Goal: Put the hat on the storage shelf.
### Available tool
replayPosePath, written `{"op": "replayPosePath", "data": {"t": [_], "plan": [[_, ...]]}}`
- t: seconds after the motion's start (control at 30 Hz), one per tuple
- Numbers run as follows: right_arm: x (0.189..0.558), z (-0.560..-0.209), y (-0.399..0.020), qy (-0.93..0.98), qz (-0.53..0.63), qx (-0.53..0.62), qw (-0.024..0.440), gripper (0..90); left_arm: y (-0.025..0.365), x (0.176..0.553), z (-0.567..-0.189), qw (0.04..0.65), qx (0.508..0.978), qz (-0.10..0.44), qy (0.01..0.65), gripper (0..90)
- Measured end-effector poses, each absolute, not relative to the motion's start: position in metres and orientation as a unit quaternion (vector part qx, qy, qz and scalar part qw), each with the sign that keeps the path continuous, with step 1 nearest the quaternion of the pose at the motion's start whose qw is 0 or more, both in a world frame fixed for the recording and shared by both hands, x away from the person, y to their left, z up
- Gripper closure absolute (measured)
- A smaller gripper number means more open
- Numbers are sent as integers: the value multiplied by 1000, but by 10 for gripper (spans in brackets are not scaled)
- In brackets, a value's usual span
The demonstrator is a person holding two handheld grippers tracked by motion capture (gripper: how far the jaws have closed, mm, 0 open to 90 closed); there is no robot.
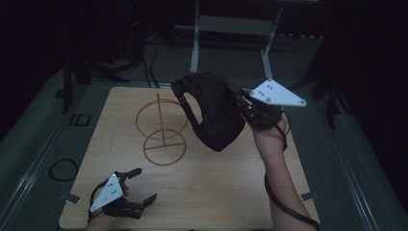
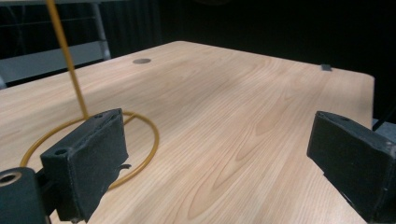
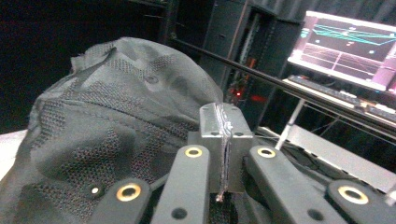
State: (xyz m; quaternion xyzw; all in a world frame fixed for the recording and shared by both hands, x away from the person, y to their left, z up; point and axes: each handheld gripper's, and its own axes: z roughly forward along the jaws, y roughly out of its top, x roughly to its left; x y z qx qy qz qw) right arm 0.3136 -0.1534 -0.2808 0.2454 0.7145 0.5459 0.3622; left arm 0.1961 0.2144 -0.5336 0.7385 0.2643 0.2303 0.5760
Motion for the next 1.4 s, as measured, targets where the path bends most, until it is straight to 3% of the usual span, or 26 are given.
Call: {"op": "replayPosePath", "data": {"t": [0.5,1.0,1.4], "plan": [[356,-275,-98,723,533,256,357,893,221,196,-542,580,730,232,278,52],[358,-300,-47,767,513,230,308,891,227,196,-543,580,729,232,280,53],[363,-328,-29,797,488,223,278,889,227,197,-546,580,731,226,281,54]]}}
